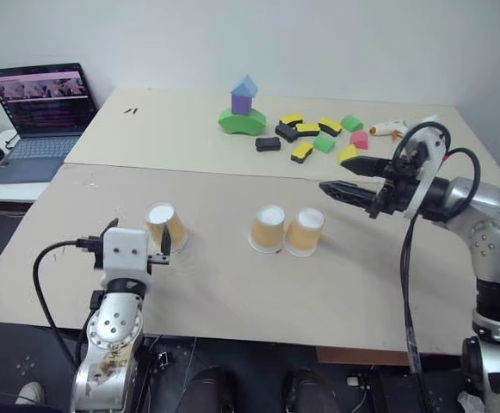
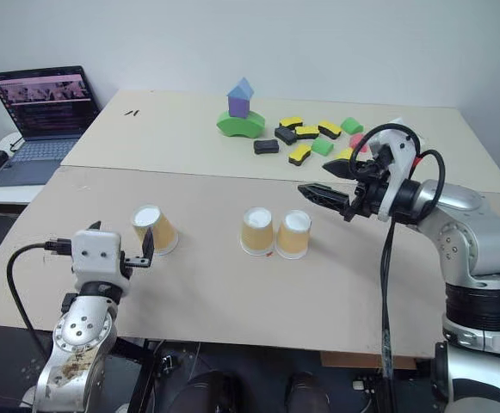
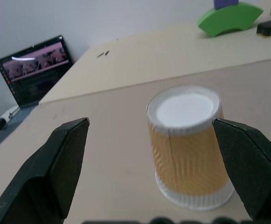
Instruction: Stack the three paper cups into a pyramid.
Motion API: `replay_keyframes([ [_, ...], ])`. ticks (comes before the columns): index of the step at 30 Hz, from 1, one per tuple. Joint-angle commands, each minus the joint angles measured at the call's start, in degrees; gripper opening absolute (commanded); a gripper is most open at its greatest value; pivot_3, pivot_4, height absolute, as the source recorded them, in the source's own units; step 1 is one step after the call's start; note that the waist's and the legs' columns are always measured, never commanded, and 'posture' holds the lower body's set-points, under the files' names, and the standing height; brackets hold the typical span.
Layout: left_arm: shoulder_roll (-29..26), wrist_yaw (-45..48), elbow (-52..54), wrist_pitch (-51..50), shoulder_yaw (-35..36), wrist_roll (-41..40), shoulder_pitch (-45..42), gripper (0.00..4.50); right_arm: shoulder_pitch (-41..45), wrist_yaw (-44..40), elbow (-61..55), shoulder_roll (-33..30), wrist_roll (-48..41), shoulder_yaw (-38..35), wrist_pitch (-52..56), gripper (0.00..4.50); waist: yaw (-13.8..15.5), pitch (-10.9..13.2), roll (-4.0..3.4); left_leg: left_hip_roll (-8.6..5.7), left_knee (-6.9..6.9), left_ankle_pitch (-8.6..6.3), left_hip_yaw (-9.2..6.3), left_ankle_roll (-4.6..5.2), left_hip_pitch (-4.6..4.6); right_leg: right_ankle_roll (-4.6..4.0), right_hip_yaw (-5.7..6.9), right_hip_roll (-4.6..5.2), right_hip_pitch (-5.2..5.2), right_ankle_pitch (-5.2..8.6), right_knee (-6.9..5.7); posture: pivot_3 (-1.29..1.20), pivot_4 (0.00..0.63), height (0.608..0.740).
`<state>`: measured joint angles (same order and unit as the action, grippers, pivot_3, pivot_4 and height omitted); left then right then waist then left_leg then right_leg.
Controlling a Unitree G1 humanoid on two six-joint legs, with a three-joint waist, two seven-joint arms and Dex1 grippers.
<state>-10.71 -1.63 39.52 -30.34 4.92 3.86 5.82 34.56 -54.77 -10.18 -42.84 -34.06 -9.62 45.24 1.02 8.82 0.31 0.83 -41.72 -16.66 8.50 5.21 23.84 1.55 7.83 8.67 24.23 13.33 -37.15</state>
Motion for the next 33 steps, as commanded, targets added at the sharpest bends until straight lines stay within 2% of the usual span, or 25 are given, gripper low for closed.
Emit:
replay_keyframes([
  [1, 2.17, 2.36, -0.65, -0.51, 2.07, -5.05, -0.34, 4.5, -1.28, -8.4, -2.98, -4.12, -0.96, 2.06, -3.88, 4.45, -0.01, 0.0, 0.0, 0.0, 0.0, 0.0, 0.0, 0.0, 0.0, 0.0, -0.01, 0.03, -0.02, 0.0, 0.01, 0.0, 0.15, 0.695],
  [6, 1.23, 5.25, -5.38, 0.86, 4.76, -7.92, -1.23, 4.5, -0.7, -12.7, -2.12, -7.56, 2.37, 6.6, -7.46, 4.45, -0.45, 0.0, 0.01, 0.01, -0.02, -0.01, -0.02, 0.01, -0.01, 0.0, 0.02, 0.28, 0.0, -0.01, -0.02, 0.0, 0.15, 0.695],
  [14, -1.01, 8.93, -10.19, 2.82, 5.62, -10.37, -4.79, 4.5, -0.58, -11.99, -1.32, -7.25, 2.72, 6.58, -8.63, 4.45, -0.12, 0.01, 0.02, 0.0, -0.02, -0.01, -0.03, 0.01, 0.0, 0.0, 0.17, 0.41, -0.03, -0.02, 0.01, 0.0, 0.15, 0.695],
  [21, -5.29, 14.46, -15.81, 2.89, 5.69, -13.13, -11.02, 4.5, -1.31, -10.56, -1.62, -7.18, 2.9, 6.3, -8.59, 4.45, -0.3, 0.01, 0.02, -0.03, -0.02, -0.01, -0.04, 0.01, 0.0, 0.0, 0.27, 0.48, -0.05, -0.02, 0.0, 0.0, 0.15, 0.695],
  [26, -8.21, 16.59, -19.61, 2.8, 6.69, -14.5, -16.84, 4.5, -1.62, -9.98, -1.66, -7.16, 3.06, 6.15, -8.57, 4.45, -0.32, 0.01, 0.02, -0.04, -0.02, 0.0, -0.05, 0.02, 0.02, 0.0, 0.33, 0.42, -0.07, -0.02, 0.01, 0.0, 0.15, 0.695],
  [33, -9.58, 18.88, -20.89, 1.27, 5.84, -16.14, -20.28, 4.5, -2.01, -9.35, -1.35, -7.29, 3.49, 6.18, -8.83, 4.45, -0.33, 0.01, 0.02, -0.05, -0.02, 0.0, -0.05, 0.02, 0.02, 0.01, 0.34, 0.14, -0.09, -0.01, 0.04, 0.0, 0.15, 0.695],
])
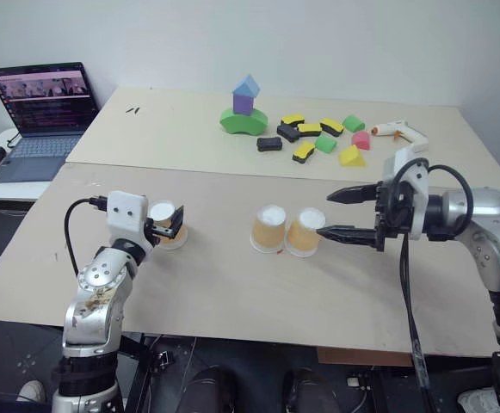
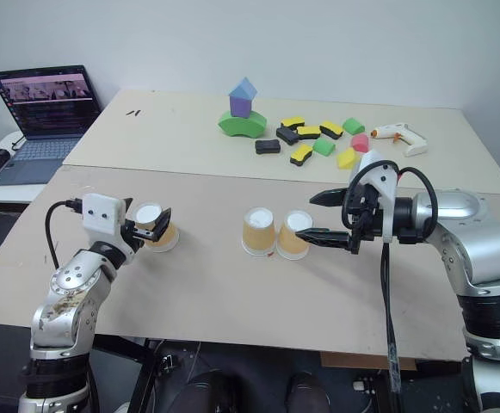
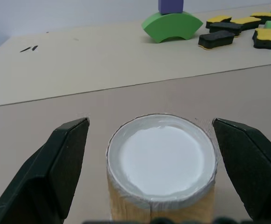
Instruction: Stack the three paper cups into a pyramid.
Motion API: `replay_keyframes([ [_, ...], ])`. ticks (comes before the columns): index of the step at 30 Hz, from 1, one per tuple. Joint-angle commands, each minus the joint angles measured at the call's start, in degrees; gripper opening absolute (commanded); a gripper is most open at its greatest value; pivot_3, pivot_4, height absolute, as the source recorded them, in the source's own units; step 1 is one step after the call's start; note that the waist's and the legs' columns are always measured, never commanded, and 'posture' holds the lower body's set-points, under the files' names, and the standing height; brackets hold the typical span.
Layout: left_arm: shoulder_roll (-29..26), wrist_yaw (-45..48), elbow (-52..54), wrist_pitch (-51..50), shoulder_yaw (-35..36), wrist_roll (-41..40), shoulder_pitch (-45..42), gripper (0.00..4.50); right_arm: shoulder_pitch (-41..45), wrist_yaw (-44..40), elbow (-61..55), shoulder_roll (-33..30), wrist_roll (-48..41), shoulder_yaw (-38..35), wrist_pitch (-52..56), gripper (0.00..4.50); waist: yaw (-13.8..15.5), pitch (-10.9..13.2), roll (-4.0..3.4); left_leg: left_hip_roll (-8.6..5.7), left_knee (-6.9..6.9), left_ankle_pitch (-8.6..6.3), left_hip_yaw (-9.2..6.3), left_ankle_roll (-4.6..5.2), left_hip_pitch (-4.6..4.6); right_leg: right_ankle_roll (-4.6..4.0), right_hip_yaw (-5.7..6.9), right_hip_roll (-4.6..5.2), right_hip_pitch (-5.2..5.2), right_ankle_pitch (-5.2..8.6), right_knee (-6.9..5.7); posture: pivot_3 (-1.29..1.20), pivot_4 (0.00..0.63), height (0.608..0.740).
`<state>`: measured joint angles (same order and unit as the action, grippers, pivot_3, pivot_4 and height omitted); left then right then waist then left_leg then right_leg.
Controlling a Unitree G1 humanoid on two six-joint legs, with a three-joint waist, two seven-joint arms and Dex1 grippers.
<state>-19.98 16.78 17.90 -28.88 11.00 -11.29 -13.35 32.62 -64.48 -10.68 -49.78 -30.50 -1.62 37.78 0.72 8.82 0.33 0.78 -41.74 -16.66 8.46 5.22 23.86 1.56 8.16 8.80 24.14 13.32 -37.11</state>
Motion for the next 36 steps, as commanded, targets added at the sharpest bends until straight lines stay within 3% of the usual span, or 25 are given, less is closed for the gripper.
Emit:
replay_keyframes([
  [1, -0.25, 0.42, 0.7, -0.33, -0.14, -1.13, -1.18, 4.5, -0.09, 0.41, -0.87, -0.34, -0.1, -1.82, -1.35, 4.45, -0.04, 0.0, 0.0, 0.0, 0.0, 0.0, 0.0, 0.0, 0.0, 0.0, -0.01, 0.0, 0.0, 0.0, 0.0, 0.0, 0.15, 0.695],
  [10, 0.12, -1.05, 0.95, -1.5, 1.15, -2.03, -1.23, 4.5, 0.28, 1.13, -0.04, -0.42, 0.42, -1.72, -1.76, 4.45, -0.02, 0.0, 0.0, 0.0, 0.0, 0.0, 0.0, 0.0, 0.0, 0.0, -0.02, -0.03, -0.01, 0.0, 0.01, 0.0, 0.15, 0.695],
  [16, 0.47, -2.23, 0.96, -2.55, 1.46, -3.06, -1.51, 2.64, 1.31, 1.18, 0.6, -0.36, 0.35, -2.03, -1.93, 4.5, -0.02, 0.0, 0.0, 0.0, 0.0, 0.0, 0.0, 0.0, 0.0, 0.0, -0.02, -0.04, -0.01, 0.0, 0.01, 0.0, 0.15, 0.695],
  [25, 0.33, -1.58, -0.93, -2.63, -0.13, -3.15, -5.23, 2.52, 1.6, 2.18, 1.72, -0.07, 0.8, -2.22, -2.35, 4.5, 0.07, 0.0, 0.0, 0.0, -0.01, 0.0, 0.0, 0.0, 0.0, 0.01, 0.0, -0.06, -0.03, 0.0, 0.0, 0.0, 0.15, 0.695],
  [28, 0.38, 1.93, -5.22, 1.03, -2.78, -3.15, -11.65, 2.52, 1.83, 3.2, 2.22, 0.34, 1.17, -2.19, -2.58, 4.5, 0.09, 0.0, 0.0, 0.0, -0.02, 0.01, 0.0, 0.0, 0.0, 0.01, 0.01, -0.06, -0.04, 0.0, 0.0, 0.0, 0.15, 0.695],
  [36, -4.49, 28.99, -33.42, 11.8, -8.58, -6.22, -45.63, 2.52, 2.15, 7.62, 3.87, 2.72, 2.86, -2.65, -2.61, 4.5, -0.14, 0.03, 0.06, -0.05, -0.3, 0.05, -0.07, 0.04, 0.44, 0.06, 0.31, -0.17, 0.11, -0.05, 0.01, 0.0, 0.15, 0.695],
])
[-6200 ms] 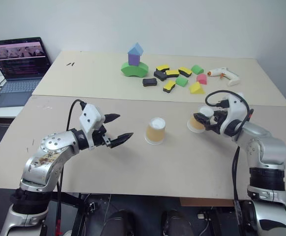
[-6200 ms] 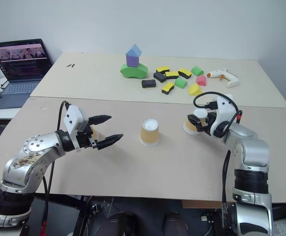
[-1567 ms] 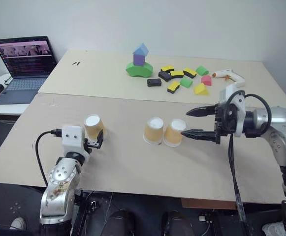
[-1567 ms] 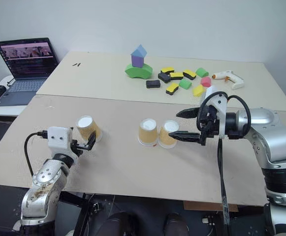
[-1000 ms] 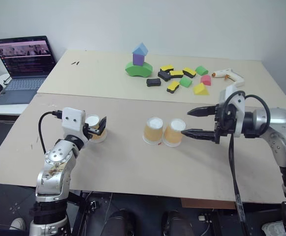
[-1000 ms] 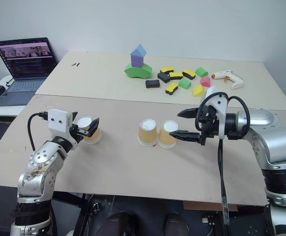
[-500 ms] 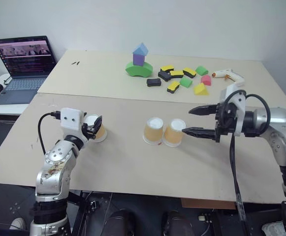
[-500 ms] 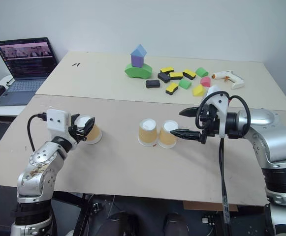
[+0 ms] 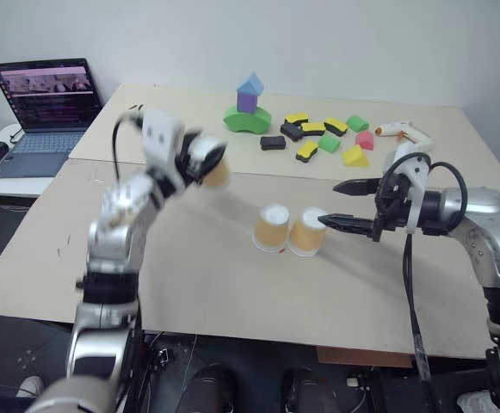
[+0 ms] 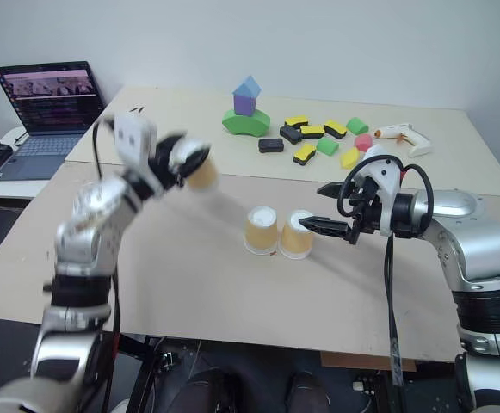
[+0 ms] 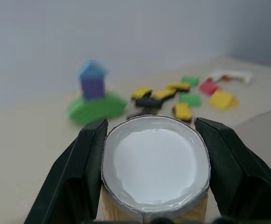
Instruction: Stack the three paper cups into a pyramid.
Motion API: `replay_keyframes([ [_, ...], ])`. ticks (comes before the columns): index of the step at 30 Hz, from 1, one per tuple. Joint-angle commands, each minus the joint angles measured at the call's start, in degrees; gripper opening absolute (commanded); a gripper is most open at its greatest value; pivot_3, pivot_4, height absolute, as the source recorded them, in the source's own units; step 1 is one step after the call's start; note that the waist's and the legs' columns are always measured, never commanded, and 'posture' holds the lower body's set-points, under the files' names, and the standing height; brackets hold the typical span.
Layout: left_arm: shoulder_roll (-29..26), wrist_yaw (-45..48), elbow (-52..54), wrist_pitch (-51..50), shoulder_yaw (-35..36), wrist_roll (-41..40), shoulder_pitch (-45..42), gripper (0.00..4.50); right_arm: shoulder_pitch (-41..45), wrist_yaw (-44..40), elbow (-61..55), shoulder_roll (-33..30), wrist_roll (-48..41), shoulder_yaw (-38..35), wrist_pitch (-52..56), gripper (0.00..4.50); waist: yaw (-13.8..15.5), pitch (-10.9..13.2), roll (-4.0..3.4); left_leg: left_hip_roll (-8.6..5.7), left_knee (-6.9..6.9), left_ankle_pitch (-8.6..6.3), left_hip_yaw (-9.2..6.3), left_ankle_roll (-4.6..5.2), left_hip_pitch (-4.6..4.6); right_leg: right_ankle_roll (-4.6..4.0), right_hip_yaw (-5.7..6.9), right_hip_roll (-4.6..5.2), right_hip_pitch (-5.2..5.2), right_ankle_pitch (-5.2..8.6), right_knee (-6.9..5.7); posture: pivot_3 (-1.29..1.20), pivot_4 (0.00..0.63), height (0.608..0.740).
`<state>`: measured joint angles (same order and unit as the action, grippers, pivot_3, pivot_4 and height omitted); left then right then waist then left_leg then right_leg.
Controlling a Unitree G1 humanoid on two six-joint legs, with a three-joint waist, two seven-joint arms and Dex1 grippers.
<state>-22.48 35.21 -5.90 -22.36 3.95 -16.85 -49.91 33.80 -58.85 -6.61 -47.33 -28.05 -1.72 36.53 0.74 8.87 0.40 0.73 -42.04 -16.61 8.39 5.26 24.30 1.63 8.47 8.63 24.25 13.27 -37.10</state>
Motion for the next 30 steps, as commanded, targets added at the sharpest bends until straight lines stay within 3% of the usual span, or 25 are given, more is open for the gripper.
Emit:
replay_keyframes([
  [1, -2.33, 14.2, -14.11, 5.36, -1.99, -1.16, -13.55, 2.52, 0.51, 2.58, -0.59, 0.51, 0.33, -2.86, -1.19, 4.5, -0.26, -0.01, -0.01, -0.03, 0.17, 0.0, 0.01, 0.0, -0.06, 0.02, -0.01, 0.0, -0.04, 0.0, -0.02, 0.0, 0.15, 0.695],
  [8, -1.74, 34.37, -41.3, 7.52, -5.7, 0.79, -33.12, 2.52, -3.15, 6.24, -4.1, 0.94, -0.3, -5.14, 0.0, 4.5, -0.93, 0.01, 0.0, -0.09, 0.46, 0.0, -0.08, 0.01, 0.08, 0.19, 0.16, -0.19, 0.09, 0.19, 0.02, 0.0, 0.15, 0.695],
  [12, 1.02, 40.76, -51.64, 13.06, -8.13, 4.46, -38.35, 2.52, -6.03, 7.45, -6.43, 0.51, -0.98, -6.65, 0.55, 4.5, -0.81, 0.01, -0.01, -0.23, 0.45, 0.0, -0.22, 0.01, 0.14, 0.26, 0.21, -0.14, 0.05, 0.25, 0.03, 0.0, 0.15, 0.695],
  [19, 6.83, 48.26, -56.83, 16.63, -9.26, 7.05, -38.89, 2.52, -9.57, 8.83, -8.38, -0.18, -1.09, -8.83, 0.73, 4.5, -1.05, 0.02, 0.01, -0.24, 0.33, 0.0, -0.26, 0.01, 0.25, 0.25, 0.17, -0.09, 0.12, 0.24, -0.03, 0.0, 0.15, 0.695],
  [30, 12.35, 50.42, -57.82, 15.5, -8.62, 7.96, -37.94, 2.52, -11.3, 9.7, -10.22, -0.73, -1.39, -9.39, 1.82, 4.5, -1.26, 0.02, 0.01, -0.23, 0.27, 0.0, -0.33, 0.02, 0.25, 0.24, 0.17, -0.08, 0.12, 0.24, -0.05, 0.0, 0.15, 0.695],
])
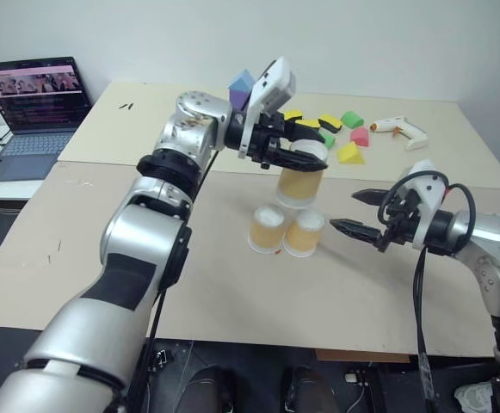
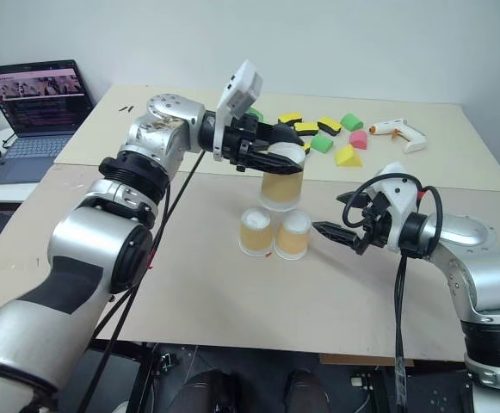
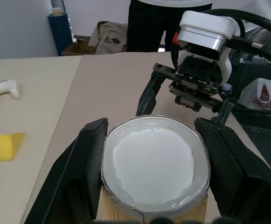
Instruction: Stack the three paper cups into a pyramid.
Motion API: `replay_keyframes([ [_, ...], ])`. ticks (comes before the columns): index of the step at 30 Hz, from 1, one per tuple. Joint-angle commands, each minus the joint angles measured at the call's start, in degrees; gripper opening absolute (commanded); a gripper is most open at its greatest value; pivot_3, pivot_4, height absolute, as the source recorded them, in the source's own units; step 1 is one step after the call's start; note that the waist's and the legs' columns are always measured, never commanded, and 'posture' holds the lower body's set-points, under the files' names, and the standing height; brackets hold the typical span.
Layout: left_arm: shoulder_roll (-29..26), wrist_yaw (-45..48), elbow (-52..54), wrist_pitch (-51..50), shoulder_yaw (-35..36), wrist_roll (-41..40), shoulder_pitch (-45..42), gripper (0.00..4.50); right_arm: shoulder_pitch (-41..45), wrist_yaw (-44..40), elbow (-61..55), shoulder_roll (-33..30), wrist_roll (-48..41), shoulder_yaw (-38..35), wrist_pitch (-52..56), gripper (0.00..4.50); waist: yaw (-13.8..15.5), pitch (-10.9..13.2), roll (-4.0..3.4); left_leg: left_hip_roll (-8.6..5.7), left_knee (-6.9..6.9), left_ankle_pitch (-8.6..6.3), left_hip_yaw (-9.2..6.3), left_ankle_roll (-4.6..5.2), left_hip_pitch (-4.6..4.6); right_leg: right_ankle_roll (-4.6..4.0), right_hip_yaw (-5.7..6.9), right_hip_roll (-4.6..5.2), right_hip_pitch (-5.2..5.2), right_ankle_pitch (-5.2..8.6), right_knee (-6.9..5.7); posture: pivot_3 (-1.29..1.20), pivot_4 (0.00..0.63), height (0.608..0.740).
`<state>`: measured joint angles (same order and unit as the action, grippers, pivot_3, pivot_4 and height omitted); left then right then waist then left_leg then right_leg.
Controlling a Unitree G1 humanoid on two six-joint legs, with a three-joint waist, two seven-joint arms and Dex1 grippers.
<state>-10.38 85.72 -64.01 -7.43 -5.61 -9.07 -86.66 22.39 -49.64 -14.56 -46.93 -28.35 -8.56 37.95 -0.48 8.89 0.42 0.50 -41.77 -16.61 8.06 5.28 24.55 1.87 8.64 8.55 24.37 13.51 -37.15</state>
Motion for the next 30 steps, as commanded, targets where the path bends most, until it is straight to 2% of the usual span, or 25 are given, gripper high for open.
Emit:
replay_keyframes([
  [1, 0.35, 0.2, 0.19, 0.1, 0.92, 0.22, -1.14, 2.52, 0.05, 0.58, -2.36, -1.08, -1.14, -2.63, 0.49, 4.5, -0.07, 0.0, 0.0, 0.0, 0.0, 0.0, 0.0, 0.0, 0.0, 0.0, -0.01, 0.0, 0.0, 0.0, 0.0, 0.0, 0.15, 0.695],
  [23, 0.11, 2.82, 1.37, 0.67, -1.14, 4.27, 2.49, 2.52, 0.22, 1.2, -2.21, -0.98, -0.77, -2.86, 0.87, 4.5, -0.02, 0.0, 0.0, 0.0, -0.09, 0.0, -0.02, 0.0, 0.0, -0.02, -0.01, 0.01, 0.0, -0.01, -0.04, 0.0, 0.15, 0.695],
  [24, 0.15, 2.59, 1.36, 0.83, -1.0, 4.33, 2.51, 3.02, 0.25, 1.19, -2.18, -0.93, -0.81, -2.88, 0.85, 4.5, -0.02, 0.0, 0.0, 0.0, -0.09, 0.0, -0.03, 0.0, -0.01, -0.02, -0.01, 0.01, -0.01, -0.01, -0.04, 0.0, 0.15, 0.695],
  [25, 0.17, 2.42, 1.36, 0.95, -0.89, 4.37, 2.51, 3.02, 0.27, 1.19, -2.17, -0.89, -0.85, -2.88, 0.84, 4.5, -0.03, 0.0, 0.0, 0.0, -0.1, 0.0, -0.03, 0.0, -0.01, -0.02, -0.01, 0.01, -0.01, -0.01, -0.04, 0.0, 0.15, 0.695],
  [26, 0.2, 2.11, 1.43, 1.24, -0.68, 4.29, 2.53, 3.59, 0.23, 1.15, -2.1, -0.89, -0.81, -2.84, 0.79, 4.5, -0.03, 0.0, 0.0, 0.0, -0.1, 0.0, -0.03, 0.0, -0.01, -0.02, -0.01, 0.01, -0.01, -0.01, -0.04, 0.0, 0.15, 0.695],
  [27, 0.22, 1.91, 1.48, 1.44, -0.54, 4.24, 2.54, 3.74, 0.2, 1.12, -2.05, -0.89, -0.78, -2.82, 0.77, 4.5, -0.02, 0.0, 0.0, 0.0, -0.11, 0.0, -0.03, 0.0, -0.01, -0.02, -0.01, 0.01, -0.01, -0.01, -0.04, 0.0, 0.15, 0.695],
  [29, 0.21, 1.74, 1.49, 1.34, -0.16, 3.97, 2.34, 4.49, 0.18, 1.05, -1.98, -0.94, -0.68, -2.71, 0.71, 4.5, -0.03, 0.0, 0.0, 0.01, -0.11, 0.0, -0.03, 0.01, -0.01, -0.02, -0.01, 0.01, -0.01, -0.01, -0.04, 0.0, 0.15, 0.695],
  [30, 0.21, 1.72, 1.49, 1.22, -0.04, 3.87, 2.21, 4.49, 0.21, 1.0, -1.91, -0.95, -0.72, -2.75, 0.69, 4.5, -0.03, 0.0, 0.0, 0.01, -0.11, 0.0, -0.03, 0.01, -0.01, -0.02, -0.01, 0.01, -0.01, -0.01, -0.04, 0.0, 0.15, 0.695],
])
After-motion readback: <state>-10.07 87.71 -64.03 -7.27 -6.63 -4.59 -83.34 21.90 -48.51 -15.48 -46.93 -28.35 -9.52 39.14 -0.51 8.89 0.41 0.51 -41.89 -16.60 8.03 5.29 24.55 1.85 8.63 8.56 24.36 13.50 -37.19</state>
